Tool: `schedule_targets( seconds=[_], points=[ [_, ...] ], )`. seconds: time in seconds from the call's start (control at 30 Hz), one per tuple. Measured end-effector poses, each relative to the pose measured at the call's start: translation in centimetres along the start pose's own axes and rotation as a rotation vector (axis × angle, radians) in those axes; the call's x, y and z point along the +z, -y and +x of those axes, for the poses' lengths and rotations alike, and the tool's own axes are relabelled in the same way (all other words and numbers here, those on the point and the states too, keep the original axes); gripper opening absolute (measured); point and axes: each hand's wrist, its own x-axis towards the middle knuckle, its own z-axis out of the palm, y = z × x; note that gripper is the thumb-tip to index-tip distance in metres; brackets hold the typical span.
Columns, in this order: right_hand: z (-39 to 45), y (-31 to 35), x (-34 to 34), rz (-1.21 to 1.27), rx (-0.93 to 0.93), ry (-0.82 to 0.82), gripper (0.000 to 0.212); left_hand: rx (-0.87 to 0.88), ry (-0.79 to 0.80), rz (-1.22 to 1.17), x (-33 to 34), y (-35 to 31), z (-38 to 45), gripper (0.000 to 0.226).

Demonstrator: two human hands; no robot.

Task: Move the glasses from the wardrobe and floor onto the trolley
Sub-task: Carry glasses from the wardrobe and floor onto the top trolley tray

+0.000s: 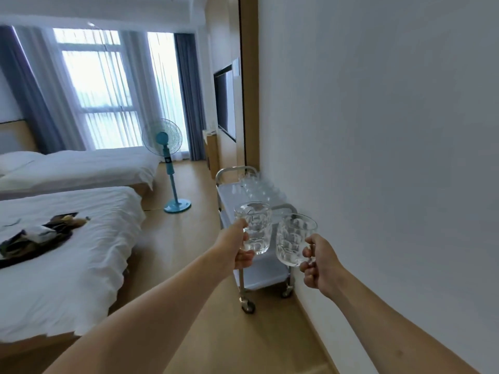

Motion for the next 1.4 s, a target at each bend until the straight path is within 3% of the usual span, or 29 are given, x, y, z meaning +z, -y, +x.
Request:
schedule_targets(
  seconds=[0.43, 1.0, 1.4],
  points=[
    [11.4, -0.8, 9.7, -0.148, 0.057, 0.189, 0.036, -0.11, -0.177, -0.146, -7.9, 0.5, 8.9, 0.03],
    [23.8, 0.3, 30.9, -0.087, 0.066, 0.096, 0.042, -0.113, -0.1, -0.099, -24.1, -6.0, 28.8, 0.038],
    [30.2, -2.0, 37.9, -0.161, 0.203, 0.042, 0.042, -0.193, -0.103, -0.085, -29.4, -5.2, 38.2, 0.041]
  ],
)
